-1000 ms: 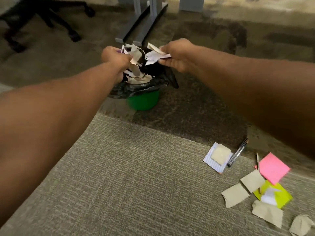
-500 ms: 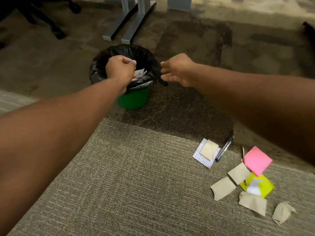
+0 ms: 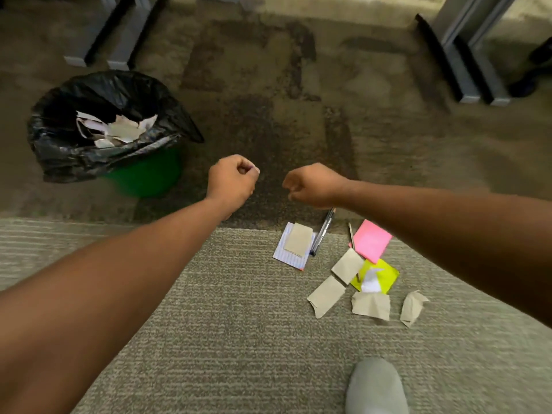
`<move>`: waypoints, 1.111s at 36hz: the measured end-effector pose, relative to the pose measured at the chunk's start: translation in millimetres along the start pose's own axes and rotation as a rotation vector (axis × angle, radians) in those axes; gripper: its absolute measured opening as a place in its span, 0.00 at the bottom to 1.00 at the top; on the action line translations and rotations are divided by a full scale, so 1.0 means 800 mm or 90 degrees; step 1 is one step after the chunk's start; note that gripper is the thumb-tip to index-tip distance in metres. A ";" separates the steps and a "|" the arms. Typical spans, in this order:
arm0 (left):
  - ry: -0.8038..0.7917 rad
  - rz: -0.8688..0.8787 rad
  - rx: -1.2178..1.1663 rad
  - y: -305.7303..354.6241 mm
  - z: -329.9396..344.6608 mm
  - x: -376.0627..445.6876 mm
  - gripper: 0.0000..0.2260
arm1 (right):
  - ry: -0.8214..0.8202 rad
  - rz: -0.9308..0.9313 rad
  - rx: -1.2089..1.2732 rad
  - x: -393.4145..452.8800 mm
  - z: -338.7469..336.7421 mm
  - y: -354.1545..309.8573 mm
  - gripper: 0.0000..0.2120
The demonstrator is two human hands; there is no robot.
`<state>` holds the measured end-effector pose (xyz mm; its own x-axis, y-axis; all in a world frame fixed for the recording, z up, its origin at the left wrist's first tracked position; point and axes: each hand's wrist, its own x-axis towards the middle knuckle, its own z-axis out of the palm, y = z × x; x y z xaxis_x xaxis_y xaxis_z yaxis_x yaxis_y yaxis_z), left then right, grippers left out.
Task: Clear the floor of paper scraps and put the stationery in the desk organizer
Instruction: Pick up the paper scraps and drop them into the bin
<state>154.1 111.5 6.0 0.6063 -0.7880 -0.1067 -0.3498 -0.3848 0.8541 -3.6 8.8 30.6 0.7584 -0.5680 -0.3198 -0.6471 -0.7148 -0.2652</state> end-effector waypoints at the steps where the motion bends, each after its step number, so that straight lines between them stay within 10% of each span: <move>1: -0.023 0.008 0.018 -0.003 0.013 -0.006 0.06 | -0.015 -0.004 -0.026 -0.008 0.008 0.011 0.14; 11: -0.226 0.103 0.133 -0.010 0.110 -0.068 0.02 | -0.184 -0.080 -0.257 -0.082 0.070 0.090 0.22; 25: -0.323 0.099 0.213 -0.024 0.173 -0.087 0.03 | -0.143 -0.176 -0.343 -0.124 0.131 0.128 0.18; 32: -0.404 0.103 0.268 -0.026 0.197 -0.088 0.08 | -0.121 -0.004 -0.213 -0.132 0.123 0.146 0.12; 40: -0.708 0.430 0.510 -0.030 0.200 -0.115 0.26 | -0.214 0.125 -0.074 -0.163 0.069 0.195 0.13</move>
<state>-7.5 115.9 -86.2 -0.5190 -0.7260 -0.4512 -0.8358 0.3205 0.4457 -207.4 -6.1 -18.9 0.5405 -0.5468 -0.6395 -0.7496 -0.6580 -0.0709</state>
